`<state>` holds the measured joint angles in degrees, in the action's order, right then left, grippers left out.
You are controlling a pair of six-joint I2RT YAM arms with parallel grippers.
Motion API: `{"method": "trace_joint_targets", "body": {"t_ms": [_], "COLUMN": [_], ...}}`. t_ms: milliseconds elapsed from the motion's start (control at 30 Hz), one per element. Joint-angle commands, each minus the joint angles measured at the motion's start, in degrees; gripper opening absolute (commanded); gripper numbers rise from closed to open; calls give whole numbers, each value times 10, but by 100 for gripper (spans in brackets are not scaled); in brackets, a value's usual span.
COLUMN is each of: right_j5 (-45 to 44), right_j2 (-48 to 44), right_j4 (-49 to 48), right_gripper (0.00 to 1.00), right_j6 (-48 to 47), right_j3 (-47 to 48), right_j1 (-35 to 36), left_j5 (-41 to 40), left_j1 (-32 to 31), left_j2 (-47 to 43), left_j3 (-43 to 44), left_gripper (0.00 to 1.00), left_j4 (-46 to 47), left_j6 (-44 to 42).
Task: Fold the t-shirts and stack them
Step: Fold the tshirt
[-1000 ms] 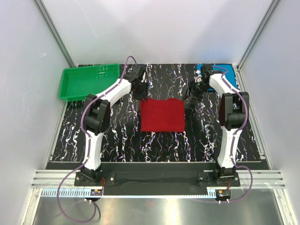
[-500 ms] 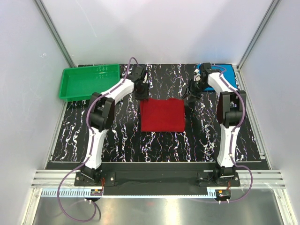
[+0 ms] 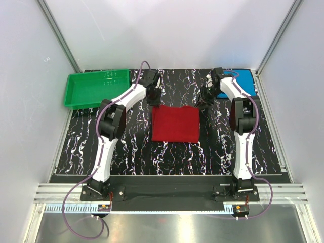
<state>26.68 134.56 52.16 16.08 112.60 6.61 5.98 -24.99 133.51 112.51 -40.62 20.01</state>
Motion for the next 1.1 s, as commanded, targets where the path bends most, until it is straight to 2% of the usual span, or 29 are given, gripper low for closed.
{"method": "trace_joint_targets", "body": {"t_ms": [0, 33, 133, 233, 400, 667, 800, 867, 967, 1000, 1033, 1067], "right_j5": [15, 10, 1, -7, -6, 16, 24, 23, 6, 0, -23, -33], "right_j2": [3, 2, -18, -50, -103, -126, -49, -11, 52, 81, 93, 98], "right_j4": [9, 13, 20, 18, 27, 15, -7, 0, 3, 20, 42, 60], "right_gripper": [28, 14, 0, 0, 0, 0, 0, 5, 18, 18, 18, 20], "right_j6": [-2, -2, 1, 14, 22, 31, 43, 40, 28, 26, 22, 20], "right_j3": [37, 40, 42, 30, 9, 4, 60, 116, 176, 198, 225, 253], "right_j1": [9, 8, 9, 9, 16, 30, 30, 30, 29, 29, 28, 28], "left_j5": [-1, -1, -9, -22, -35, -59, -59, -89, -98, -106, -92, -83], "left_j1": [0, -1, 0, 0, 0, 4, 21, 25, 40, 41, 42, 44], "left_j2": [0, -3, -26, -59, -155, -236, -201, -161, -91, -78, -63, -46], "left_j3": [37, 46, 47, 28, -62, -161, -151, -126, -53, -40, -18, 19], "left_gripper": [10, 0, 0, 0, 0, 0, 0, 0, 0, 0, 20, 33], "left_j4": [4, 2, -10, -11, 3, 16, 16, 16, -33, -39, -47, -55], "left_j6": [-1, -2, -3, 2, 14, 34, 37, 29, 17, 15, 13, 7]}}
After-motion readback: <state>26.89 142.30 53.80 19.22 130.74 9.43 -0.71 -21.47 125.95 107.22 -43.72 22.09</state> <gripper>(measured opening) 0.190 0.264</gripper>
